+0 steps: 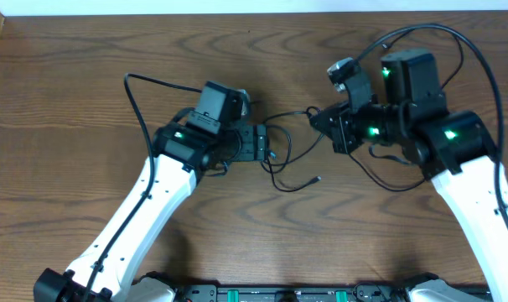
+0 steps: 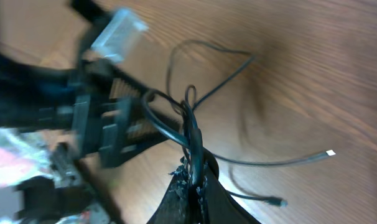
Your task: Untangle cables
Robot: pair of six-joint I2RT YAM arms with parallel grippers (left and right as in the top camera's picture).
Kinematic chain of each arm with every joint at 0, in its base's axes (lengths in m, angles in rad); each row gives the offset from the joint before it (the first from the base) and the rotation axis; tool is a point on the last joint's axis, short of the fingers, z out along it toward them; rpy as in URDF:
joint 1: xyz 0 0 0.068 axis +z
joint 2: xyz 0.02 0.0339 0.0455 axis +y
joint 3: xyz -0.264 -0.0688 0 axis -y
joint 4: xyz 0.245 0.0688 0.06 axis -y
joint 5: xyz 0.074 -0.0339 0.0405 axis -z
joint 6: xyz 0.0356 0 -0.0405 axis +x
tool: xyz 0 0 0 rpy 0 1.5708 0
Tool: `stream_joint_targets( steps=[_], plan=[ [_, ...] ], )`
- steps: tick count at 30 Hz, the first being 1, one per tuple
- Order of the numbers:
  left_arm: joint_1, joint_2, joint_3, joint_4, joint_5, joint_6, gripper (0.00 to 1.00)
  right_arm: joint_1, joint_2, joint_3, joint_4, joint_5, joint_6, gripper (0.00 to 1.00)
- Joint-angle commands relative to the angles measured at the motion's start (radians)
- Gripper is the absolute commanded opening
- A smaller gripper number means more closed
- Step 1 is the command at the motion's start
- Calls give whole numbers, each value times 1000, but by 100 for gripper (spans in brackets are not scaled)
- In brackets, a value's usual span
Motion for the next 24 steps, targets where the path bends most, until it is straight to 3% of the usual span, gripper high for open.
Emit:
stream_joint_targets(
  steps=[1,7,11,14,21,24],
  plan=[
    [-29,6,12,11,-226,-156,85,-1,-92,0,-6,-143,-11,1],
    [-34,48,12,13,-341,-270,85,-3,-244,0,-6,-197,8,1],
    [-34,113,12,13,-438,-278,85,-39,-349,0,2,-102,8,1],
    [-34,172,12,18,-470,-277,85,-84,-430,0,3,75,8,1],
    [-34,303,12,58,-519,-277,85,-161,-523,0,-28,728,134,1],
    [-34,318,12,78,-539,-277,85,-169,-515,0,-62,870,204,1]
  ],
)
